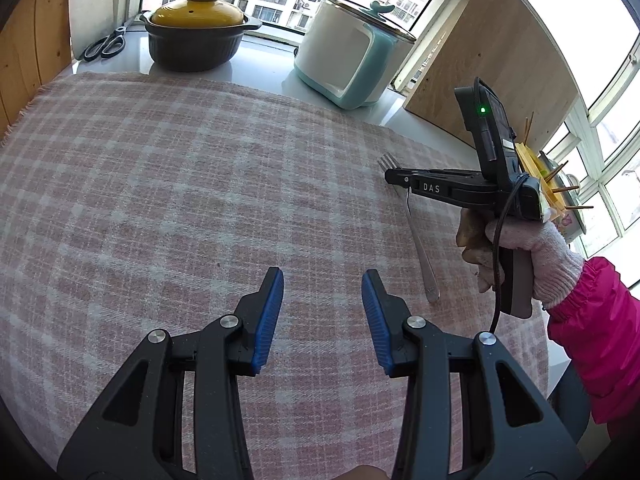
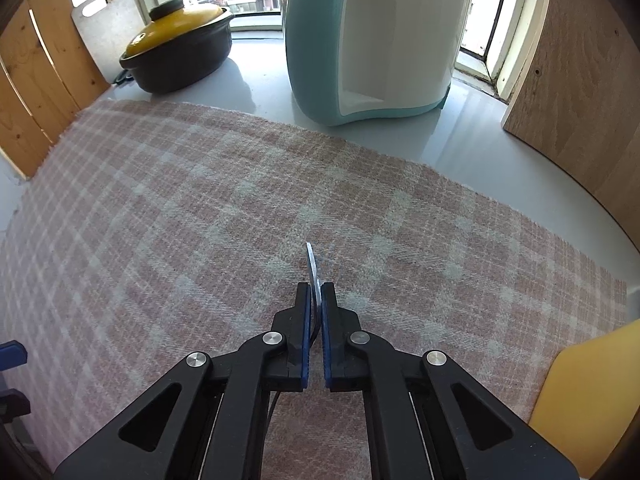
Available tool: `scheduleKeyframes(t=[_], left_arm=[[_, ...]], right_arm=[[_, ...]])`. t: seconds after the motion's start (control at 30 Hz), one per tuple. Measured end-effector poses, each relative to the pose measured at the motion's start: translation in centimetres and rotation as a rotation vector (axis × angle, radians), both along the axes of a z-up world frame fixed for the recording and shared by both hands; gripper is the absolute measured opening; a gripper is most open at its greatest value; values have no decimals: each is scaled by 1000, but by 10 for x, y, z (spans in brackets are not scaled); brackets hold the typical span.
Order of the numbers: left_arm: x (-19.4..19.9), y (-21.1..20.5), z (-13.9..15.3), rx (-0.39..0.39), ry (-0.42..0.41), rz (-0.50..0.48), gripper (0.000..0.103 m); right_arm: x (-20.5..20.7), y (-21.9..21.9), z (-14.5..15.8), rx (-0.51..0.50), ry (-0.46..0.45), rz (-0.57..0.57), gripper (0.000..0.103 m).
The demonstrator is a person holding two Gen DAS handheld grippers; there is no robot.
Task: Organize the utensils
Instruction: 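Lift the fork and carry it over the yellow container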
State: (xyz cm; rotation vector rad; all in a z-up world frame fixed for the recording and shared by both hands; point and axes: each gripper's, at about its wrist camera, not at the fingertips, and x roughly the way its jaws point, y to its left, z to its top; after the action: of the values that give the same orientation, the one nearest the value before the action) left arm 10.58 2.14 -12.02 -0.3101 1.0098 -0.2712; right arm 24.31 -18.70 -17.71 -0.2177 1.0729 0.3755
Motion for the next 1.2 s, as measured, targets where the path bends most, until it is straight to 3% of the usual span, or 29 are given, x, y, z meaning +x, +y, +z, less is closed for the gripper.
scheduleKeyframes(t=[0.6, 1.2], left_arm=[[-10, -47, 23, 69, -48, -61, 41], [-19, -126, 42, 122, -74, -127, 41]], right_arm=[[-55, -38, 72, 80, -159, -36, 1], [-129, -143, 174, 211, -355, -96, 1]])
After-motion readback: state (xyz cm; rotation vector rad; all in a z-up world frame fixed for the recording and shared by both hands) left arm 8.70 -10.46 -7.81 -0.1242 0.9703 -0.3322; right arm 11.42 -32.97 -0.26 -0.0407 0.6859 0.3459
